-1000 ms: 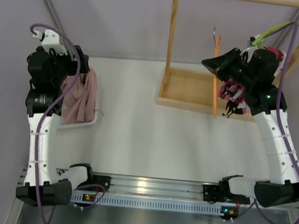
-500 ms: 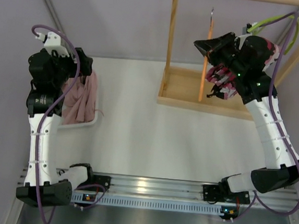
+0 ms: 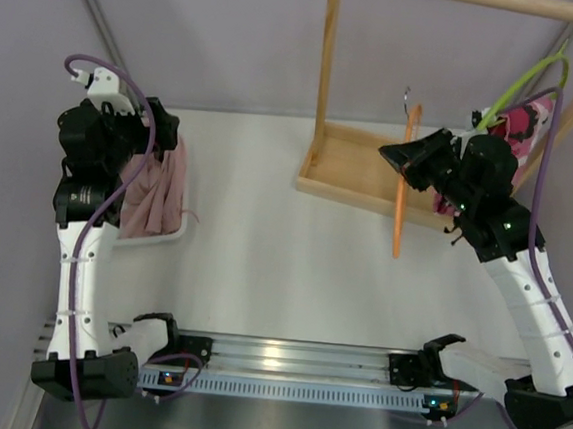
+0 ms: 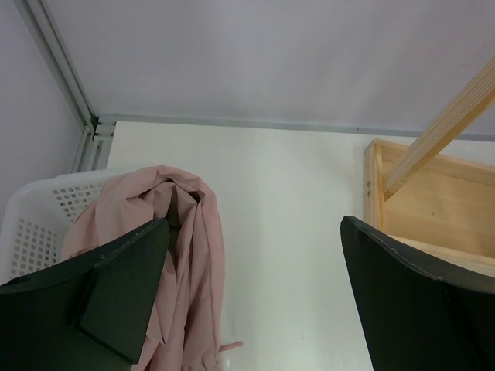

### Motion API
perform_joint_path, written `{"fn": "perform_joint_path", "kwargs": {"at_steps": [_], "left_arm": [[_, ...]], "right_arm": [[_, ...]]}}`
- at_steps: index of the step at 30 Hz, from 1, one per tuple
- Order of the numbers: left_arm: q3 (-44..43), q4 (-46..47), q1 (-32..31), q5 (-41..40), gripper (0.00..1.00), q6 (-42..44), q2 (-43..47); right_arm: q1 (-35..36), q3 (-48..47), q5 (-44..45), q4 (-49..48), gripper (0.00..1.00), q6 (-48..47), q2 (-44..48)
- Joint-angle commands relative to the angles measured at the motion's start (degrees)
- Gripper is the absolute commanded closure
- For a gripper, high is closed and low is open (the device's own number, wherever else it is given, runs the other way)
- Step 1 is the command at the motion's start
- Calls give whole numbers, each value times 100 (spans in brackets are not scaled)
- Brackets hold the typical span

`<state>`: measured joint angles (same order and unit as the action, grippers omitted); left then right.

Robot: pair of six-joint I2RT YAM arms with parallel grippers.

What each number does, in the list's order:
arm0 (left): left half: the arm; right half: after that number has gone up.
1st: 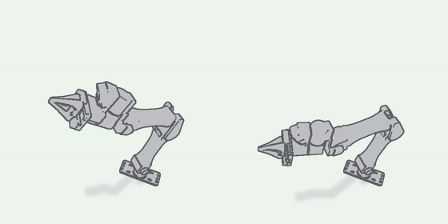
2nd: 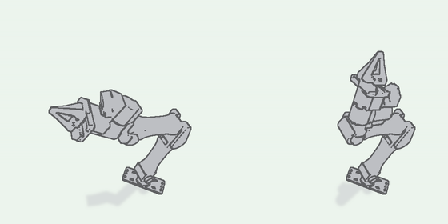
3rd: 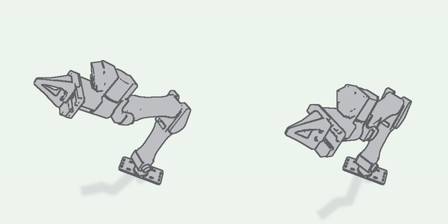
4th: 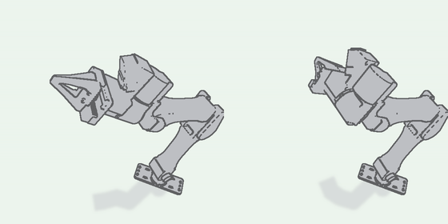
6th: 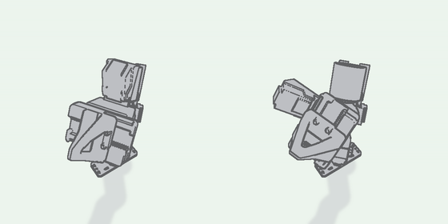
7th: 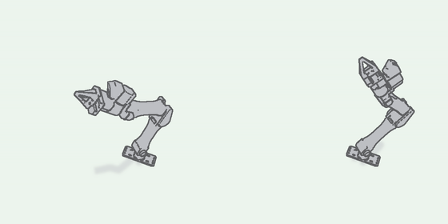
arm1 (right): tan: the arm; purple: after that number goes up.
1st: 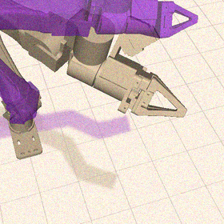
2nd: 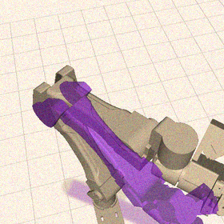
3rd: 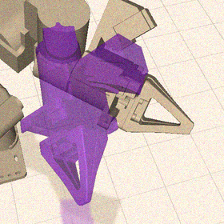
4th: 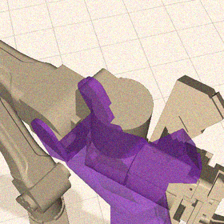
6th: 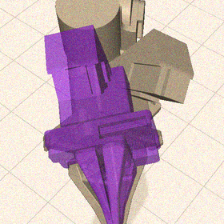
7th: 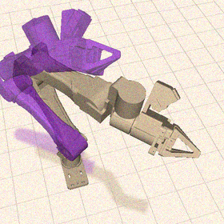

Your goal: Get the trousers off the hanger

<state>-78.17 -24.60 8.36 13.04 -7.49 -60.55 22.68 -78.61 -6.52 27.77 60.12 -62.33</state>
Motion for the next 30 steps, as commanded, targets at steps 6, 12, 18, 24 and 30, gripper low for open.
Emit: {"fn": "perform_joint_path", "kwargs": {"at_steps": [6,12,18,24,30], "left_arm": [[355,596,-1,102,2,37,342],[452,649,-1,199,2,-60,316],[478,764,8,340,2,-165,308],[435,790,-1,436,2,-262,237],[434,843,-1,524,2,-359,219]], "right_arm": [[0,512,898,77,100,-1774,1319],[-44,1347,785,176,100,-2442,1952],[-62,2033,283,-236,100,-2768,2462],[-70,2051,275,-676,100,-2875,2524],[-395,2209,-1093,-562,100,-2445,2436]]}}
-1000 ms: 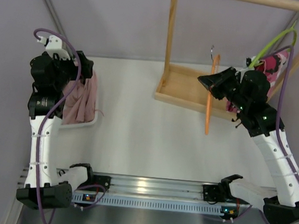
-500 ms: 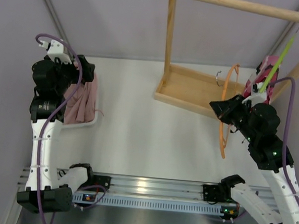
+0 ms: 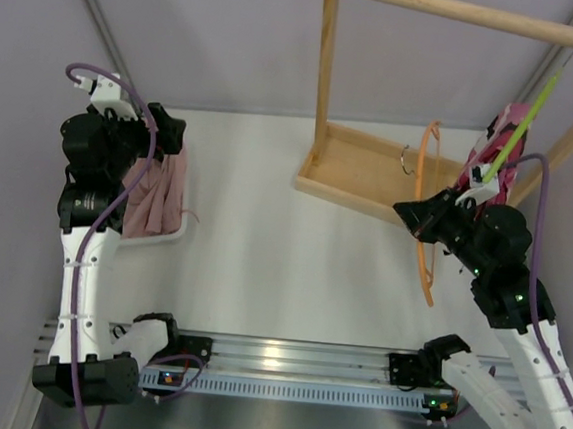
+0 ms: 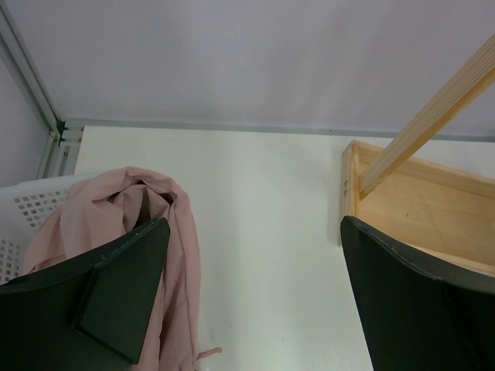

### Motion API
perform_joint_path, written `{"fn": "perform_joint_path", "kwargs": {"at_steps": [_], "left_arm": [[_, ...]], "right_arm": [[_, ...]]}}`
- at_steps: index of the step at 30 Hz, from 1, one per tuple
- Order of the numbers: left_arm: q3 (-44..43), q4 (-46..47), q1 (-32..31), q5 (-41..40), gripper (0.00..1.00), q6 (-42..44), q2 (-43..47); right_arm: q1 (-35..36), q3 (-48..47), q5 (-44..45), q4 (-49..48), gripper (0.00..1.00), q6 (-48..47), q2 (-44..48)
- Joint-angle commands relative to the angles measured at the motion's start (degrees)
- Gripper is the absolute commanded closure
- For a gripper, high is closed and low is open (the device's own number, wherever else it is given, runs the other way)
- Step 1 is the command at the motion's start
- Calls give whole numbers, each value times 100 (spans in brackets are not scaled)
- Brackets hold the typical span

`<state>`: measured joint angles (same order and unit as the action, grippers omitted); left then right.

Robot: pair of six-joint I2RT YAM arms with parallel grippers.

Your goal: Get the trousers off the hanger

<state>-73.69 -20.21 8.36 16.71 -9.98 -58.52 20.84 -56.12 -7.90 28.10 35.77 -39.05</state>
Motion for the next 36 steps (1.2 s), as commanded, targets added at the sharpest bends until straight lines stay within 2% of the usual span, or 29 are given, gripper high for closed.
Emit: {"fn": "perform_joint_path", "kwargs": {"at_steps": [1,2,3,4,7,9,13,21,29,36], "left_arm": [[-5,421,8,201,2,-110,16],[12,438,-1,253,2,-110,34],[13,465,8,289,2,-75,34],[13,474,-1,306,2,-66,43],[4,491,-1,368,2,4,43],[4,518,-1,403,2,22,34],[30,553,-1,447,2,13,-1],[127,676,-1,570,2,-162,-36],[56,711,-1,711,2,-198,-72],[74,737,-1,825,2,-285,-115]], "right_arm": [[-308,-14,-1220,-647,100,105,47],[-613,30,-1571,-717,100,393,-6],[-842,100,-2314,-788,100,561,-85],[-1358,153,-2669,-988,100,780,-268],[-2161,382,-3916,-1525,100,1554,-646],[-2637,461,-4192,-1982,100,1932,-770],[-2673,610,-4579,-2589,100,2294,-806],[-2673,1032,-5019,-2757,100,2698,-666],[-2691,1455,-5599,-3758,100,3568,-921],[-2682,1586,-5863,-3566,100,3472,-727]]}}
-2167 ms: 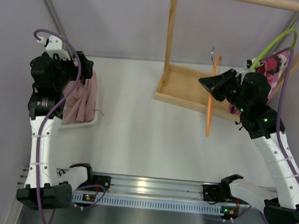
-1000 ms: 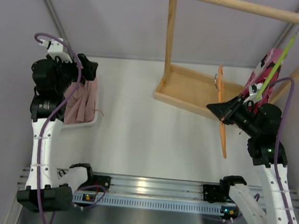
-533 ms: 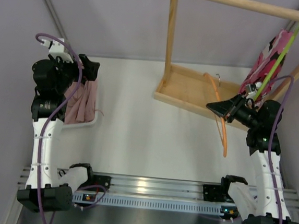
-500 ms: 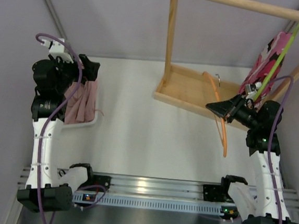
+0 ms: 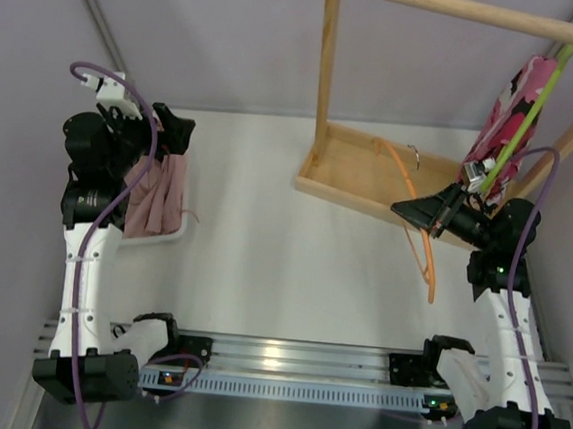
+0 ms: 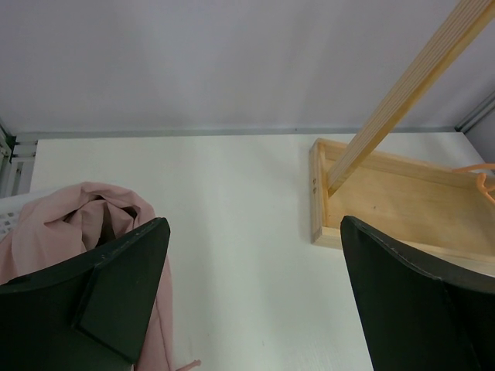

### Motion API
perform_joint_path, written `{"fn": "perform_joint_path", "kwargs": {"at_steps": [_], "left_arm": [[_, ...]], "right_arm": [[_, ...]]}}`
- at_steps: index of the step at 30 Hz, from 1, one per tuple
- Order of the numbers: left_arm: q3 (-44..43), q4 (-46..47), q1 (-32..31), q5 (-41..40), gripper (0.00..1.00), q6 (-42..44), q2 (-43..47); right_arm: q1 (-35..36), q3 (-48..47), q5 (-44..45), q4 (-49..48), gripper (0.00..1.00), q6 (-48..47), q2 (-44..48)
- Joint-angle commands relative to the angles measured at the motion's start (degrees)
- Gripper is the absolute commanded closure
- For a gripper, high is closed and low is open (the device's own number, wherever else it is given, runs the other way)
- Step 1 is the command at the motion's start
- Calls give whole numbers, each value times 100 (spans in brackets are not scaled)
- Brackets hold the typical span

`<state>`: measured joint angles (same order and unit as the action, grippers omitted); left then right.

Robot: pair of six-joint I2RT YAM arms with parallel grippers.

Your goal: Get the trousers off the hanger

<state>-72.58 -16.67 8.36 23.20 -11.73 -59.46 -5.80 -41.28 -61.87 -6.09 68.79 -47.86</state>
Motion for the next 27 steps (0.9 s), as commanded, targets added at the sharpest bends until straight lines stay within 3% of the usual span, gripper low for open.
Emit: {"fn": "perform_joint_path", "kwargs": {"at_steps": [1,12,16,19,21,25,27], "left_arm": [[-29,383,-1,185,2,-128,-30],[-143,427,-1,352,2,-181,-188],[-553,533,-185,535,1,-67,-521],[-1229,542,-764,765,3,21,-1040],[-1644,533,-1642,660,7,118,-1540],[-3056,533,-3039,397,24,-171,-2525],[-3472,673,-3796,326,26,-382,-3112]], "right_arm": [[-17,137,-484,-130,100,169,145],[-17,349,-572,72,100,12,452],[-17,32,-660,817,100,-673,207],[-9,-65,-792,1109,100,-928,-22],[0,-65,-836,1153,100,-973,-83],[0,-144,-845,908,100,-842,-162],[0,-231,-836,890,100,-841,-224]]}}
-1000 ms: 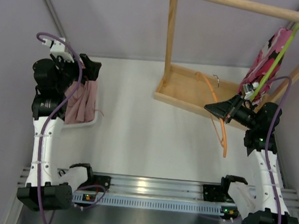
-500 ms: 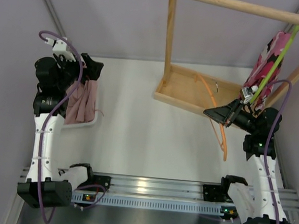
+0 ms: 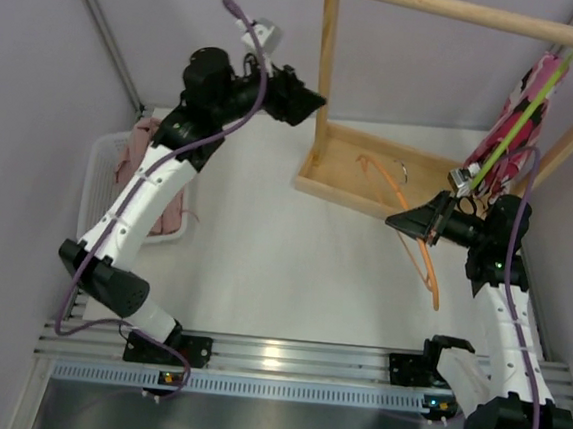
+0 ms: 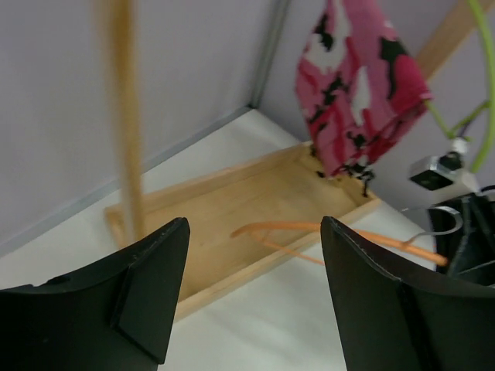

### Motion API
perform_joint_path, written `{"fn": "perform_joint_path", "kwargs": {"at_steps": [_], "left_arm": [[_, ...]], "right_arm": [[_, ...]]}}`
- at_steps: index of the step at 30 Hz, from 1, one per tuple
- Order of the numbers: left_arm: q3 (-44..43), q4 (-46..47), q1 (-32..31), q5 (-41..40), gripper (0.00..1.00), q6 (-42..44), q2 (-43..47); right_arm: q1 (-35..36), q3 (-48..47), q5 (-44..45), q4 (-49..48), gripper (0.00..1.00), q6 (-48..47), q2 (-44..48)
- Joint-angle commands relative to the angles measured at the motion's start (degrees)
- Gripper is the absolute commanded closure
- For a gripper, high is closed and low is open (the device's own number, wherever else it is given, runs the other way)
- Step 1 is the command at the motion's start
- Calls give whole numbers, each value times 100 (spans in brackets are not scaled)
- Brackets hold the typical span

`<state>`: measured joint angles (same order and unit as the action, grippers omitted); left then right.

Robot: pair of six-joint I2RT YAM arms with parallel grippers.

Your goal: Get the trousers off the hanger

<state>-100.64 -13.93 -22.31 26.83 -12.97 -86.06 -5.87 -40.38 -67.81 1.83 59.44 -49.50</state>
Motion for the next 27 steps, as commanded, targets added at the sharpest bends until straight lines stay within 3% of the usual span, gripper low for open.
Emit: {"fn": "perform_joint_path", "kwargs": {"at_steps": [1,5,10,20,27], "left_arm": [[-1033,435,-966,-90,26,-302,-655],[-1642,1058,-2073,-12,27,-950,-1447],[-2723,1147,-2769,-308,26,-1348,-2527],[-3461,1902,-3227,-1056,41,-1672,-3434],[-3691,2000,-3535,-1329,48,-1507,-3769]], "right_arm": [[7,-339,-224,116,100,103,-78],[15,-295,-162,169,100,129,-104],[95,-540,-31,816,100,-448,-209],[244,-1235,655,2435,100,-1821,-517],[244,-1218,761,2296,100,-1638,-500]]}}
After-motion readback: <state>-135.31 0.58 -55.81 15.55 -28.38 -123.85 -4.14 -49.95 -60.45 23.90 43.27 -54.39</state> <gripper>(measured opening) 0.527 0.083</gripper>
